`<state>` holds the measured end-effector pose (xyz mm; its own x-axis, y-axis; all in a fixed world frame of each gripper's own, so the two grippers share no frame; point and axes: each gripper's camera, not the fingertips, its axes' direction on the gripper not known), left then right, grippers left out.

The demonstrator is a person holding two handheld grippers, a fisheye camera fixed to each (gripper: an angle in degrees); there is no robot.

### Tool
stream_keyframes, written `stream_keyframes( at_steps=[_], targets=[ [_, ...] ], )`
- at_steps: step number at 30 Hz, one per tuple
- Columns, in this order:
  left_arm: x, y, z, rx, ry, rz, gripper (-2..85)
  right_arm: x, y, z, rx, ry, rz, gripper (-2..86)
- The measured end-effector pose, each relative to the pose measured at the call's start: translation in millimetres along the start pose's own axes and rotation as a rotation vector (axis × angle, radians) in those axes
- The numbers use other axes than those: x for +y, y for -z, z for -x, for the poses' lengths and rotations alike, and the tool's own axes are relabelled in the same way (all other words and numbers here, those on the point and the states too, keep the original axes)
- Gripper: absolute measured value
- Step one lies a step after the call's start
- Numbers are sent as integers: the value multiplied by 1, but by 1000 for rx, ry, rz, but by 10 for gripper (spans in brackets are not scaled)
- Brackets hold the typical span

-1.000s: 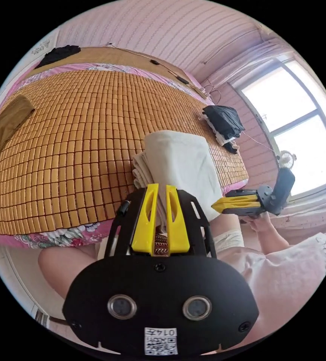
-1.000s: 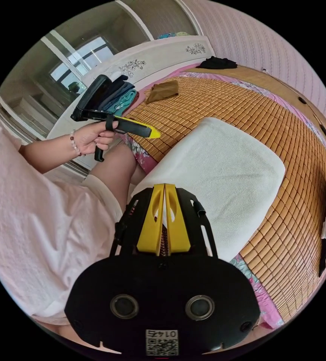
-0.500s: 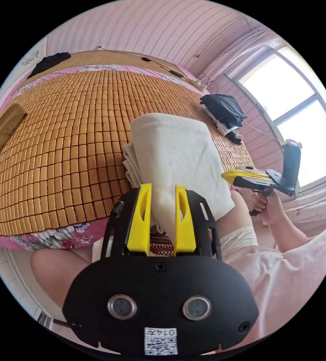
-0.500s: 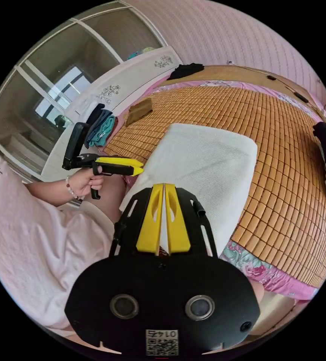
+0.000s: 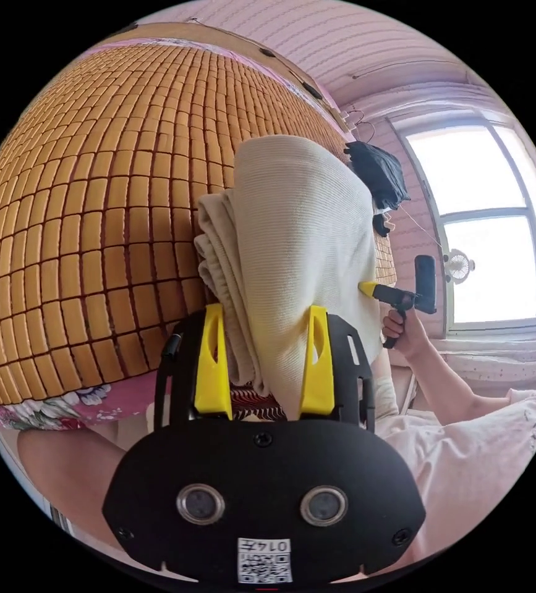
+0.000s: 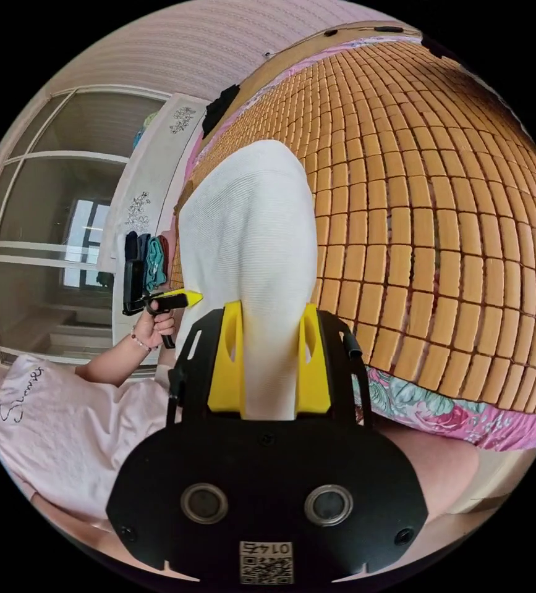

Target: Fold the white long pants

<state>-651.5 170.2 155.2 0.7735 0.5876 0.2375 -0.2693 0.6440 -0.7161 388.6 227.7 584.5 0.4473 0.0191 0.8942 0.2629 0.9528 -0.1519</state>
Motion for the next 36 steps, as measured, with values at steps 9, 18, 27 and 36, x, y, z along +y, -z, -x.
stream_keyframes(
  at_steps=[9, 18, 27, 36],
  targets=[
    [78, 45, 61, 211, 149, -297, 106, -56, -53, 206, 389, 791, 130, 81],
    [150, 238, 96, -94, 230, -835, 96, -189, -148, 363, 1, 1152, 127, 85],
    [-32, 391, 193, -595, 420, -651, 117, -491, -361, 409, 145, 681, 169, 121],
    [-104, 313, 259, -932, 429, -347, 68, -482, -552, 412, 568, 943, 198, 80]
  ],
)
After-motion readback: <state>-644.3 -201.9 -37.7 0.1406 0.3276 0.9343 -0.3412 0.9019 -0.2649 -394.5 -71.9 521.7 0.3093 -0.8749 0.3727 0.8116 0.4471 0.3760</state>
